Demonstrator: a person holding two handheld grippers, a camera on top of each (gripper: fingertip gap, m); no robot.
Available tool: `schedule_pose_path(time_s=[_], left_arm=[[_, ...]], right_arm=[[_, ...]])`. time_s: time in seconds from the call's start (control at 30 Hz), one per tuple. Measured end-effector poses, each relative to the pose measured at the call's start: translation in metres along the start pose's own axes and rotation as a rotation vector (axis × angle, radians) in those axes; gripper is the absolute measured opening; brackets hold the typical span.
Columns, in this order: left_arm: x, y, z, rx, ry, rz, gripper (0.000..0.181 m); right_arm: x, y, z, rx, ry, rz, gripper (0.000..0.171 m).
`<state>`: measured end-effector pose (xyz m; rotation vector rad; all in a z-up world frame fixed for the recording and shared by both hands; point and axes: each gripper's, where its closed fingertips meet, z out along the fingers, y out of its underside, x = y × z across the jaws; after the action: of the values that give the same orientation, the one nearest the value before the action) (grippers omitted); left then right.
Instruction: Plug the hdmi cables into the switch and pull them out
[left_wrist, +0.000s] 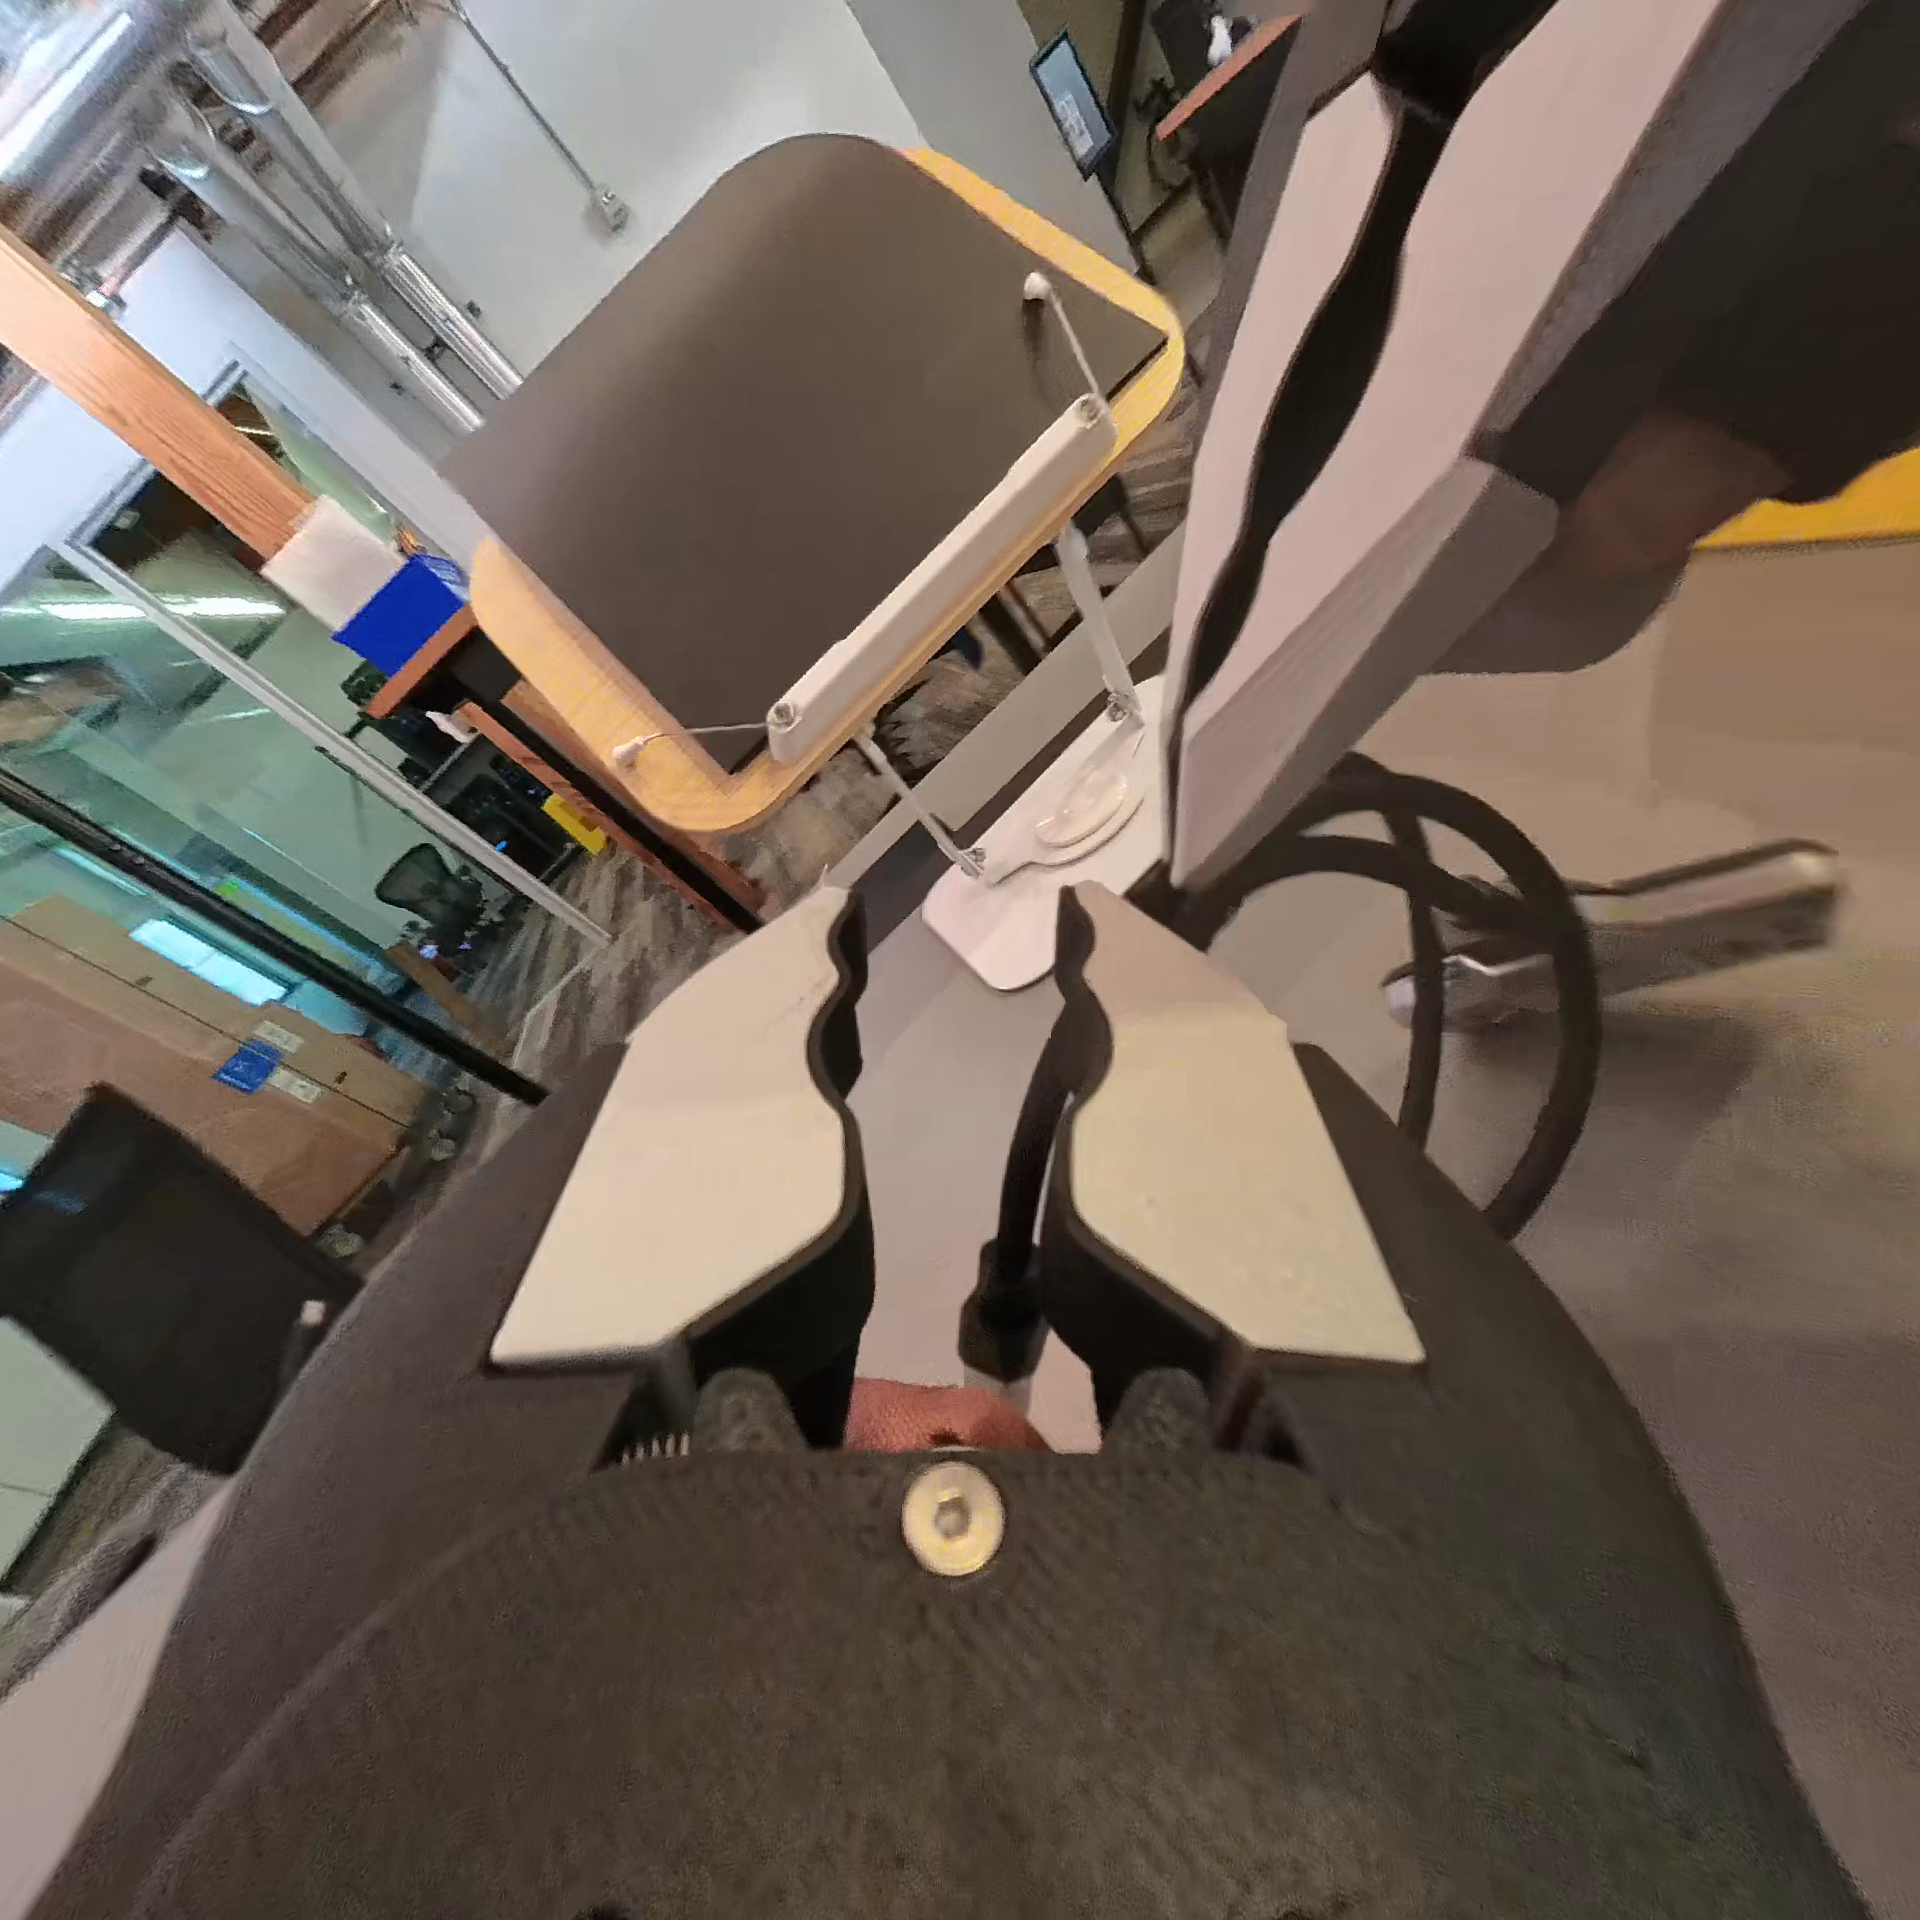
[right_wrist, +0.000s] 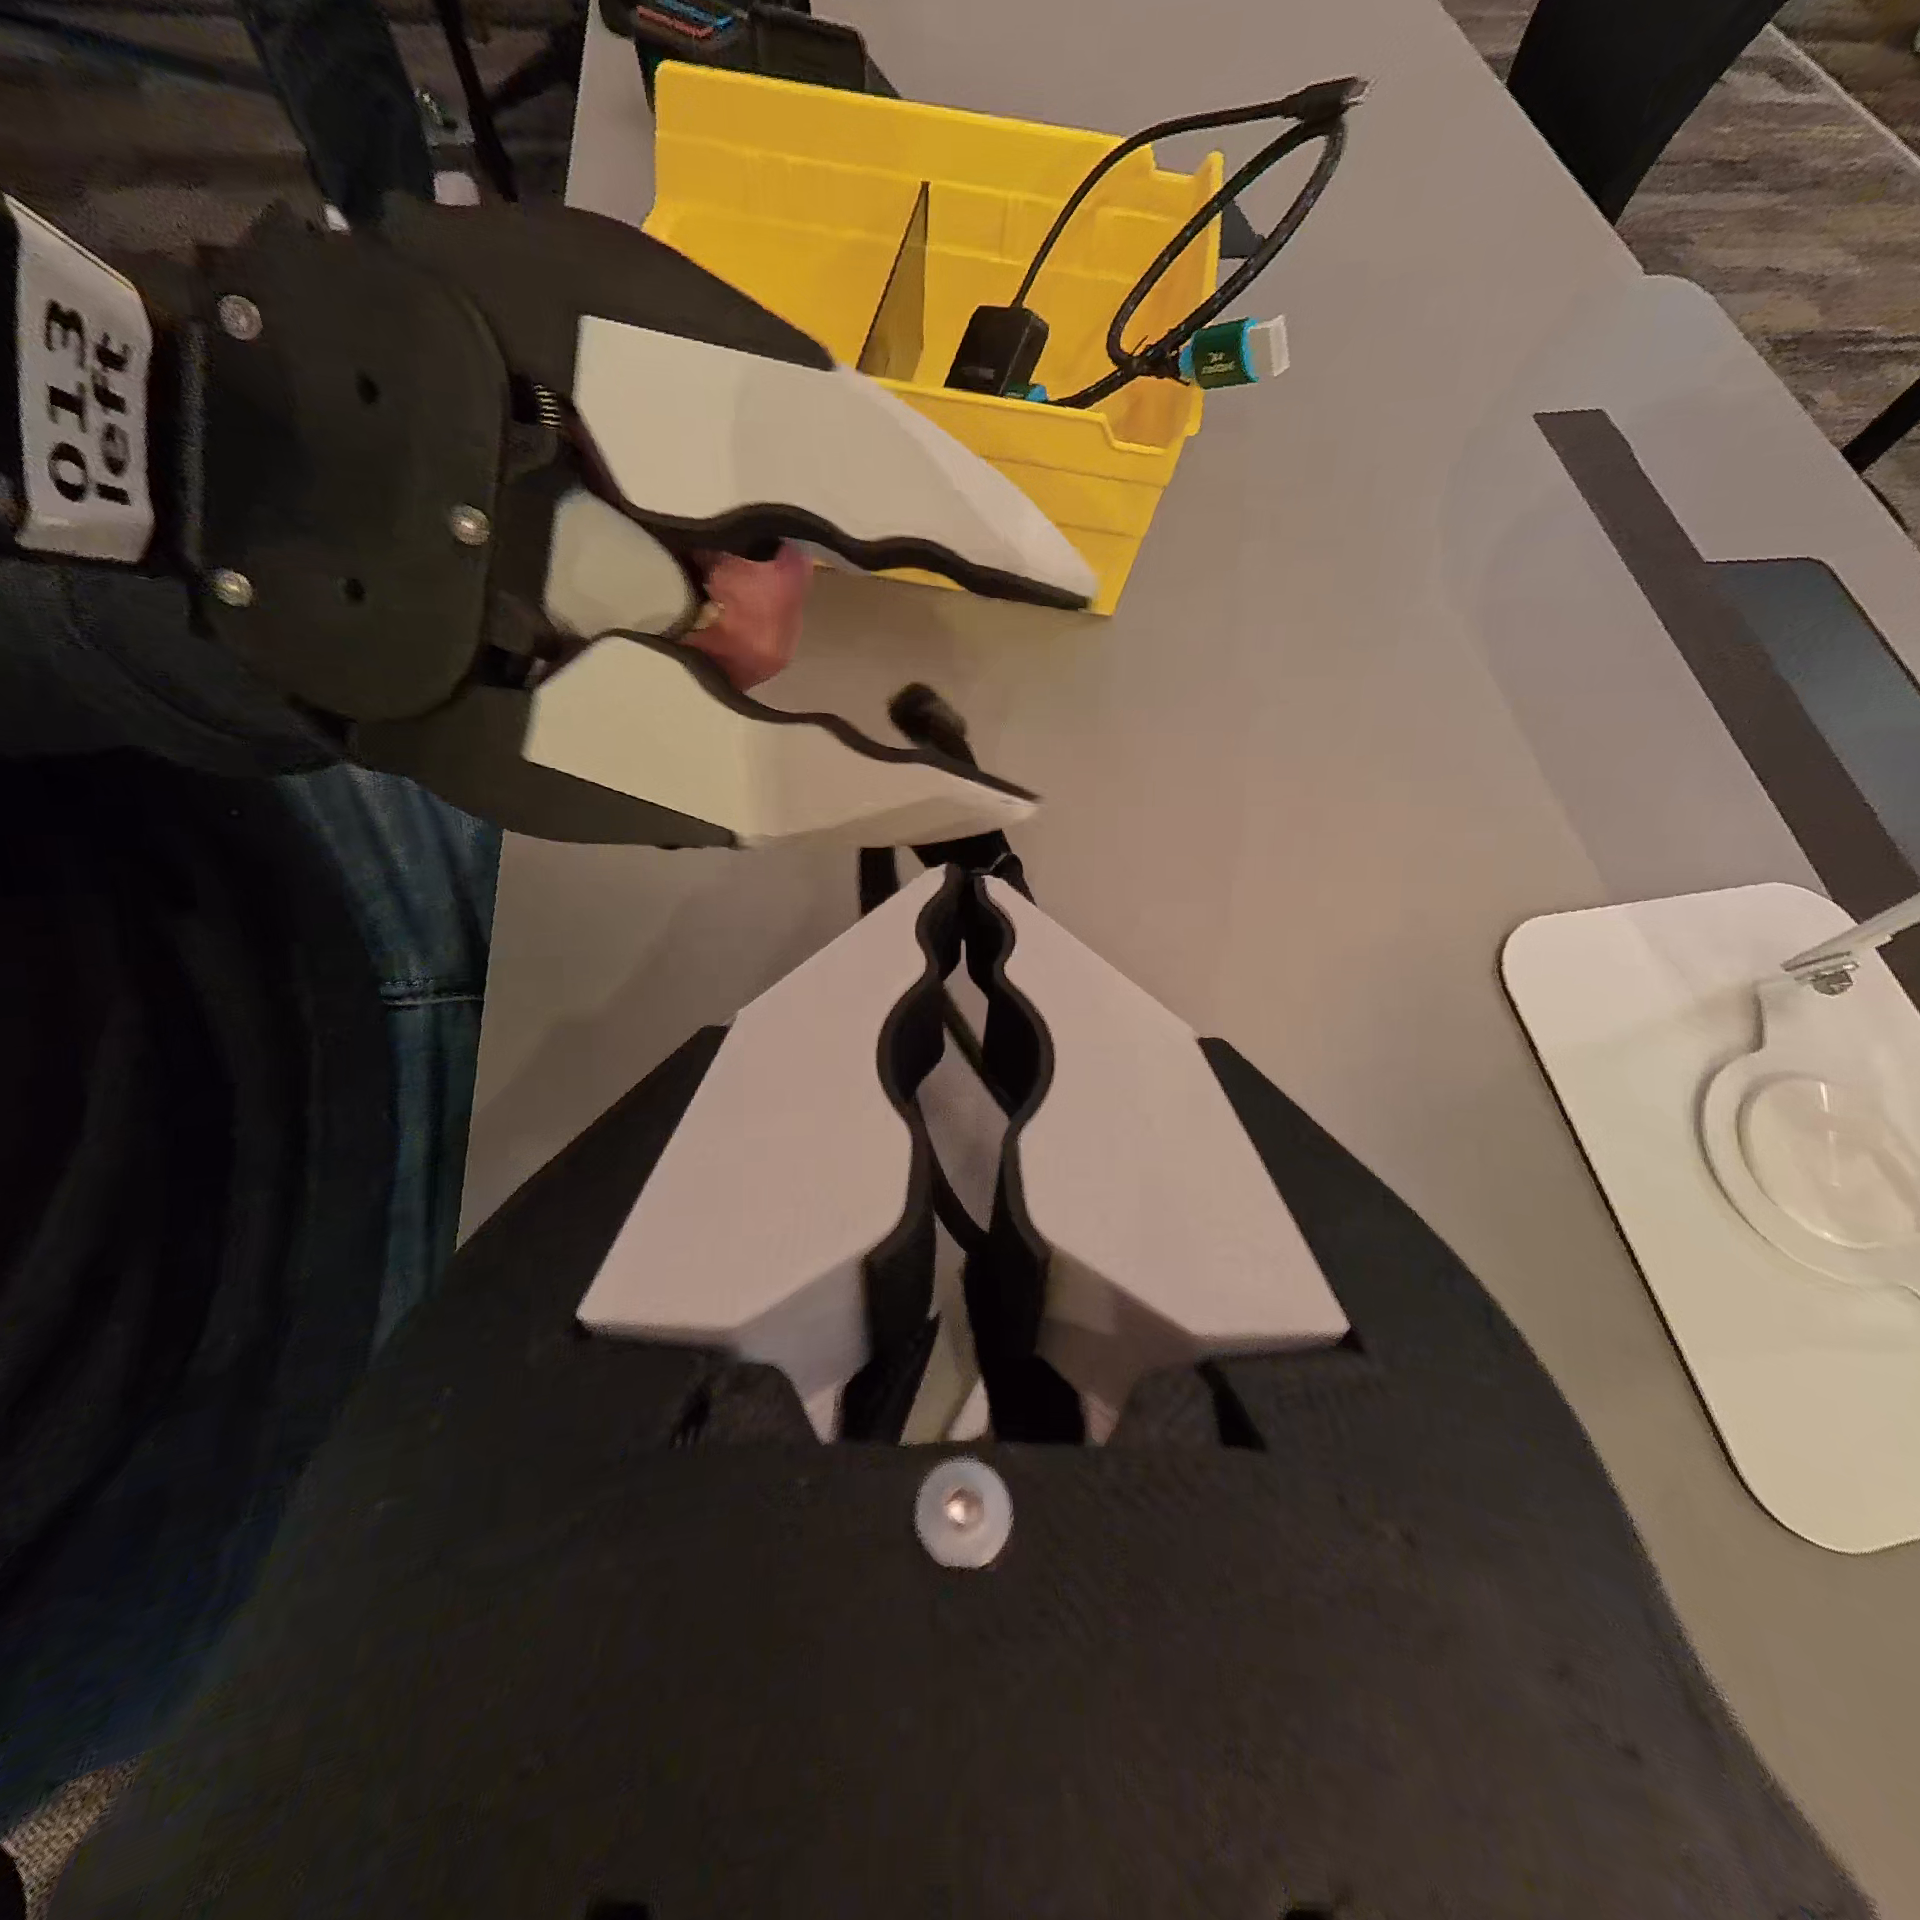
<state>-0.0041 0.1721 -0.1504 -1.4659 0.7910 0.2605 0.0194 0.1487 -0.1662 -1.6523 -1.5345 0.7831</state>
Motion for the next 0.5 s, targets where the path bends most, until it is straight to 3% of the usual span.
schedule_pose_path(time_s=[0.1,0.23,0.4,0.5], left_arm=[[0.009,-0.005,-0.021,0.053,0.069,-0.021,0.04],[0.021,0.015,-0.02,-0.069,0.038,0.054,0.044],[0.019,0.017,-0.008,-0.086,0.007,0.102,0.028],[0.017,0.01,-0.006,-0.044,0.036,0.228,0.018]], right_arm=[[0.006,0.0,-0.005,0.011,0.009,0.022,0.0],[0.002,0.0,-0.003,0.002,-0.009,0.02,0.0],[-0.005,-0.002,-0.004,-0.005,-0.015,0.016,0.0],[-0.004,-0.005,-0.009,-0.007,-0.01,-0.004,0.0]])
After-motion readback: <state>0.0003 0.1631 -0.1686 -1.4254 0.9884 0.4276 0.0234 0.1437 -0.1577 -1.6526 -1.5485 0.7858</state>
